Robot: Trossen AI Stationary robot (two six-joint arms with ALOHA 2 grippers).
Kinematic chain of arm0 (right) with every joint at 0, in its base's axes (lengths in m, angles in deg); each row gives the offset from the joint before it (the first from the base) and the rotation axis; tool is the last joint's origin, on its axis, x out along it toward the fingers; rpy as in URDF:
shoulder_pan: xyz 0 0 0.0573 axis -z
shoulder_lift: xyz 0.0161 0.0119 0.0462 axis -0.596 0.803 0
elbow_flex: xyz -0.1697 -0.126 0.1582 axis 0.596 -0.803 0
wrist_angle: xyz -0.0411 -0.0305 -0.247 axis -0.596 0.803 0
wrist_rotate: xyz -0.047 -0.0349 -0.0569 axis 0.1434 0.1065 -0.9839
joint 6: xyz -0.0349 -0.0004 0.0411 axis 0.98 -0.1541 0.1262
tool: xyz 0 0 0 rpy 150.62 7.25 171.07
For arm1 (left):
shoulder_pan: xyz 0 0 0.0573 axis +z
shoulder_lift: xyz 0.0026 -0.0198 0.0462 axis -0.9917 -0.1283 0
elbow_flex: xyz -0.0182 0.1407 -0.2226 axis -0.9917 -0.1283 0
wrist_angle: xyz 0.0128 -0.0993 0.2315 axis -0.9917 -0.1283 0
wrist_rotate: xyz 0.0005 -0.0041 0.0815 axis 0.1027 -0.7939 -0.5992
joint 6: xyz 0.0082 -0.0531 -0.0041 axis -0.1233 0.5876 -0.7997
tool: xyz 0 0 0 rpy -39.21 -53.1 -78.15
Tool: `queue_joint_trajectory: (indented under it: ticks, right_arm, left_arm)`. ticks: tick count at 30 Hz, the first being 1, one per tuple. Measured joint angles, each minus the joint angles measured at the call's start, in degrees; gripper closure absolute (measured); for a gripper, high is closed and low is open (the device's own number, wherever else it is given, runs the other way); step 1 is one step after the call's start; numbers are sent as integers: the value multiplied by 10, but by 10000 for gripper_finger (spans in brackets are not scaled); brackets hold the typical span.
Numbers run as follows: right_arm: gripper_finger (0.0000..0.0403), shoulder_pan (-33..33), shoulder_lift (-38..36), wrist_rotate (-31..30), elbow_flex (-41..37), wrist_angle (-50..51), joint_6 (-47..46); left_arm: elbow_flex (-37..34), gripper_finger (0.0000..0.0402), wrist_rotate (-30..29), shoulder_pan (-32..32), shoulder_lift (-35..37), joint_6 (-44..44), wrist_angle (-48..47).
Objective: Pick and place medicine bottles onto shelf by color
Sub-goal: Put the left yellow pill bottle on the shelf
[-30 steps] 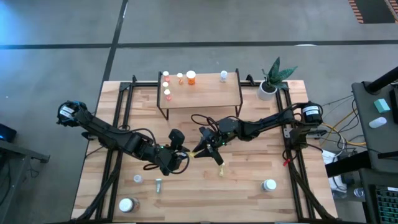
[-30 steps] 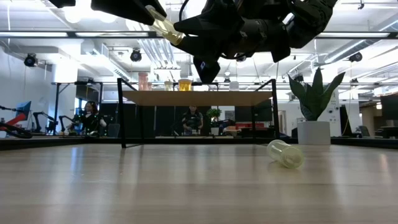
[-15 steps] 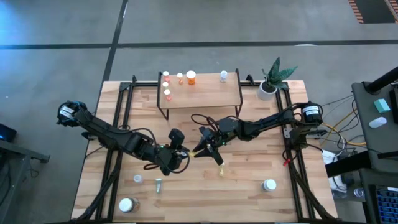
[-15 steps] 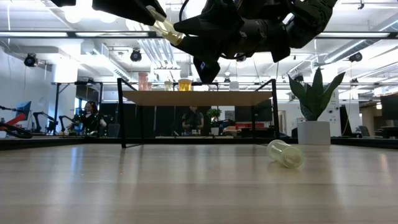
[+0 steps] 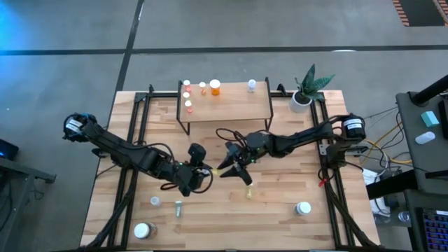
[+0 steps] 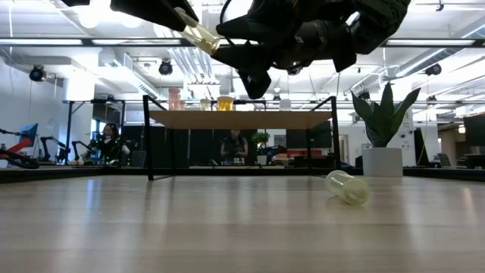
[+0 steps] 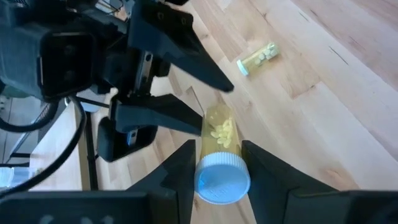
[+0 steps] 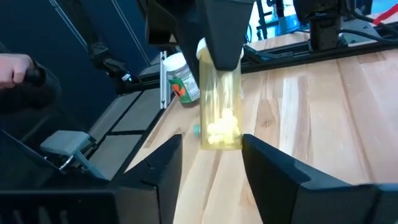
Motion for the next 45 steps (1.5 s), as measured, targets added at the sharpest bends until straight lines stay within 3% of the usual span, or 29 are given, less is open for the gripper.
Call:
queue_joint_trajectory:
  ticks: [4,13,27,38,45]
  right_arm:
    - [223,5,-27,-10,0,63,20]
    - [215,6,-123,-122,0,225,81]
    - [213,5,-160,-126,0,266,87]
    - [213,5,-160,-129,0,271,92]
    - [213,5,-160,-130,0,271,92]
  left_arm:
    - [8,302,-4,2,4,2,-34]
    - [45,302,-5,64,30,62,-126]
    - [129,301,160,280,39,76,-178]
    - [197,301,220,408,28,75,-257]
    - [248,301,249,467,-21,56,-302]
